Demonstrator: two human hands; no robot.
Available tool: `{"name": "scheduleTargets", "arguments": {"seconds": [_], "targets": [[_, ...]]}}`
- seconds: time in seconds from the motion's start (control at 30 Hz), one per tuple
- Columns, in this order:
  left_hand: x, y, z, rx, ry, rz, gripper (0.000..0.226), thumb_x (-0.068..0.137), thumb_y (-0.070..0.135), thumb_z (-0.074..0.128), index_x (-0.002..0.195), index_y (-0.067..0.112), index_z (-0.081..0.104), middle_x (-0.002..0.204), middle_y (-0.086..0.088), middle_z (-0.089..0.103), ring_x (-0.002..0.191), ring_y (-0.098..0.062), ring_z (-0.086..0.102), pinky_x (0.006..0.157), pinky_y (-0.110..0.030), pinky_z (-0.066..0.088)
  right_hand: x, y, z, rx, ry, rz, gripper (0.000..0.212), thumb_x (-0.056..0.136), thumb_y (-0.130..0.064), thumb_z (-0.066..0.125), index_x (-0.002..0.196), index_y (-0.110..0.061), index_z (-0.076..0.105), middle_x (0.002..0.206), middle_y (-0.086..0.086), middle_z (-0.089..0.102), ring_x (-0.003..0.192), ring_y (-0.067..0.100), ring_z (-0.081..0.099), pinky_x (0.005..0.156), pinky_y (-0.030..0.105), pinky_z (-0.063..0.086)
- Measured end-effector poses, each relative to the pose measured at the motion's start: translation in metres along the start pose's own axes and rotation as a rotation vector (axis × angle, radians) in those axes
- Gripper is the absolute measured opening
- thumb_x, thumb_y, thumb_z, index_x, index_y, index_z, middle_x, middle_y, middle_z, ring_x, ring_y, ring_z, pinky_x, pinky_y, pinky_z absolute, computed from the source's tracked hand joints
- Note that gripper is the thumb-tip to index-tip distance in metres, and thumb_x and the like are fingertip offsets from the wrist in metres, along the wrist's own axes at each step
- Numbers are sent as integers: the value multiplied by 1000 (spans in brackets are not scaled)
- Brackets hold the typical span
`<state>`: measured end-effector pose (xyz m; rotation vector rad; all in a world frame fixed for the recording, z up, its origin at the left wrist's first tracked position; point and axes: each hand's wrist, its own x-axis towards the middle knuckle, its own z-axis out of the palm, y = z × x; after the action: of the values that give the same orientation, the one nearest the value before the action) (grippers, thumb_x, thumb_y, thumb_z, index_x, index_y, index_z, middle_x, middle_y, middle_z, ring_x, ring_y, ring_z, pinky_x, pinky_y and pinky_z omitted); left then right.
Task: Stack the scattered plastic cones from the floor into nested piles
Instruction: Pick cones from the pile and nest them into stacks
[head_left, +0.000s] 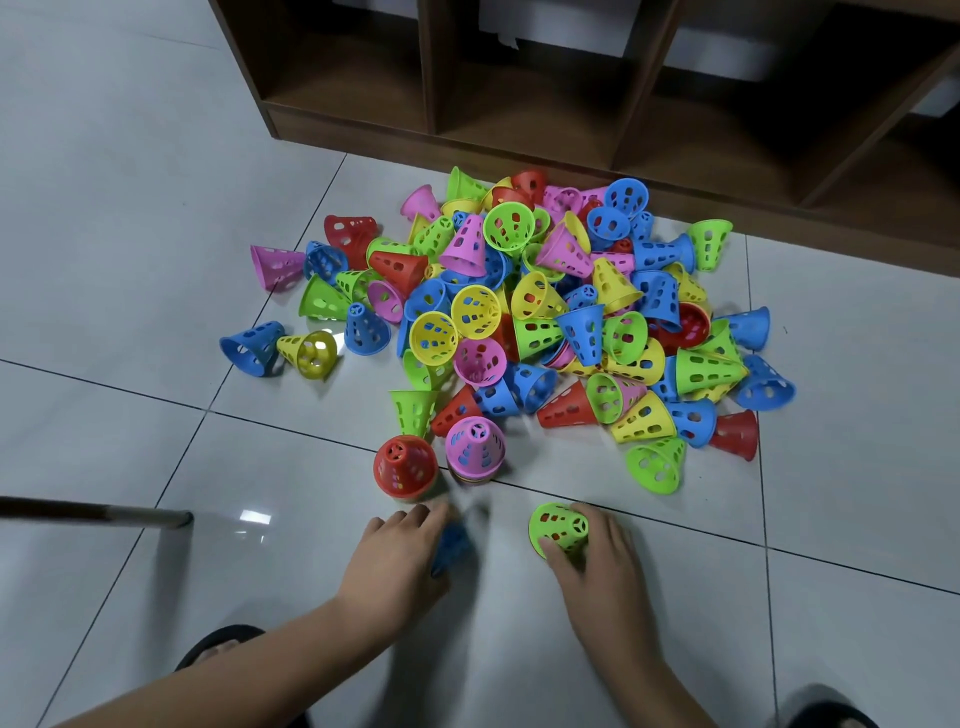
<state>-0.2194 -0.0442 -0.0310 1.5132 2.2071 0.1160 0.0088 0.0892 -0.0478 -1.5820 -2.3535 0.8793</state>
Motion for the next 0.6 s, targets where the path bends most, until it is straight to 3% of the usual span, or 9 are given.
{"name": "scheduleTargets", "arguments": {"seconds": [0.07,0.17,0.3,0.37,0.5,0.6], "targets": [[2,3,-11,-48,55,59,51,72,45,66,120,35,53,105,10,69,89,-25,68,75,-36,51,3,-8,-5,46,11,50,53,92,-61,68,137,-43,46,130,-9,60,119,20,60,92,44,57],[4,15,-34,-154,141,170,49,81,47,69,126,34,54,112,14,66,97,-18,63,86,-35,51,9,-26,-17,114,52,75,58,92,-68,65,142,-49,42,138,-9,58,115,20,63,85,47,60],[0,32,-63,-339,283,246,47,93,48,74,134,33,57,116,21,64,102,-5,61,90,-32,51,21,-57,-34,224,103,53,56,92,-61,70,141,-47,45,136,-10,58,110,14,61,80,41,56],[-2,35,-77,-402,362,248,47,94,45,77,135,32,58,121,23,63,107,0,60,93,-31,50,29,-67,-39,299,118,24,55,92,-53,74,140,-42,48,133,-7,59,116,16,61,84,34,53],[-5,28,-103,-513,510,174,54,92,38,83,137,35,54,128,23,60,111,-4,61,93,-32,53,37,-81,-46,361,164,-1,57,91,-50,78,139,-38,52,135,-5,62,122,18,59,100,45,54],[-2,18,-114,-574,577,96,55,93,39,80,138,39,49,131,21,59,114,-8,64,92,-35,57,38,-99,-55,394,200,-54,55,89,-47,80,137,-38,54,129,-11,63,115,12,59,99,36,51]]}}
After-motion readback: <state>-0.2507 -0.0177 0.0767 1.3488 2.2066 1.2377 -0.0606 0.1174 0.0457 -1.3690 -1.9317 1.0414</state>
